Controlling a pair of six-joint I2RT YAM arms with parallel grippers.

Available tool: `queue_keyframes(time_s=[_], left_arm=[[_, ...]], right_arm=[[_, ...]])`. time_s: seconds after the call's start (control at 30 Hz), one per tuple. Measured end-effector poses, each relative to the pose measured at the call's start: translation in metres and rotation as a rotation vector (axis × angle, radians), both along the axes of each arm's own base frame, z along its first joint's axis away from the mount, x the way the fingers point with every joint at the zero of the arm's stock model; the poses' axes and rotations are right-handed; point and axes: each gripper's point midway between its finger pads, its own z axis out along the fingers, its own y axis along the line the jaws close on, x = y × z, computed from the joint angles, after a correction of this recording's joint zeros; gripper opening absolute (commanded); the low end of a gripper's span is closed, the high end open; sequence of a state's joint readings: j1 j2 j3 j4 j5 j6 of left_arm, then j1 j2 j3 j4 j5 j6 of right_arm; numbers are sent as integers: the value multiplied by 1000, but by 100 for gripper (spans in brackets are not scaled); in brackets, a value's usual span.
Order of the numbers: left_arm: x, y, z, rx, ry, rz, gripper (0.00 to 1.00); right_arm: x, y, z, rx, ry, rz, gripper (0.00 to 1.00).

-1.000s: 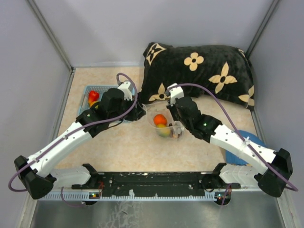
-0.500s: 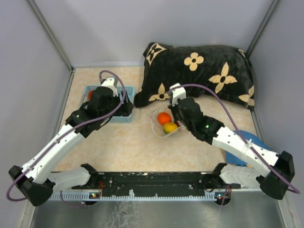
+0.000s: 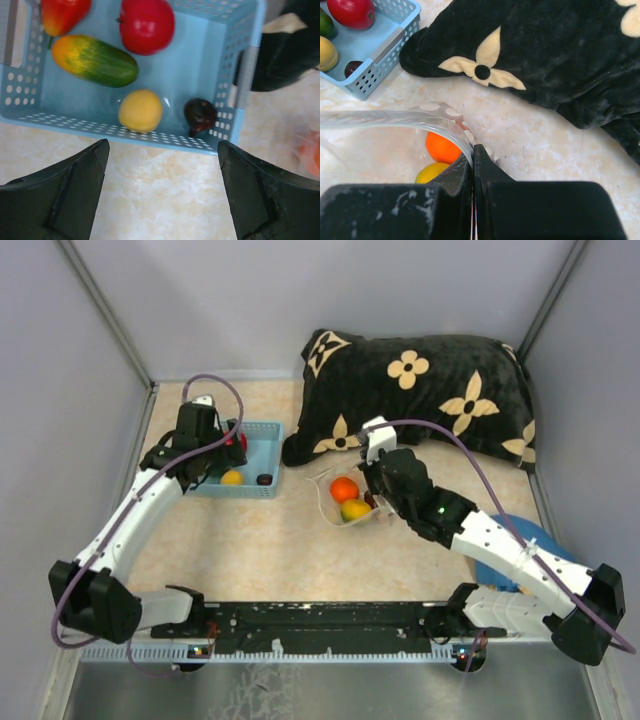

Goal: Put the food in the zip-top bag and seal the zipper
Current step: Pick up the fake fruit from the bin.

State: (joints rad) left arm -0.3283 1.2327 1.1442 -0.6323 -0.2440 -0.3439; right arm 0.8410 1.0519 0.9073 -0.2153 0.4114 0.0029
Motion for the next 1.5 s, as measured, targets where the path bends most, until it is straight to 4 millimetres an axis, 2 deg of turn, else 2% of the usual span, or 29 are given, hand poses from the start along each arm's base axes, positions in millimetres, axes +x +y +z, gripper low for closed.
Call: queue_keyframes(time_s=[0.17,0.4,0.5,0.6,0.73,0.97,1.5], left_arm=[[15,32,-32,0,100,85,99],[35,57,-49,-114,112,196,99],[44,53,-57,-131,128,185,99],[61,47,-66,-136,156,158,99],[96,38,-68,-141,164,100,100],[142,27,-75,-92,174,34,99],[149,22,-135,125,309,24,93]], right_arm=[[0,-1,-3,-2,2,0,0],[0,0,-4,0,0,1,0],[0,0,-8,-1,2,1,0],[-1,0,-11,-4,4,1,0],[0,0,-11,-1,2,2,0],[0,3,-9,9,-2,12,0],[-1,4,-9,13,-1,20,0]])
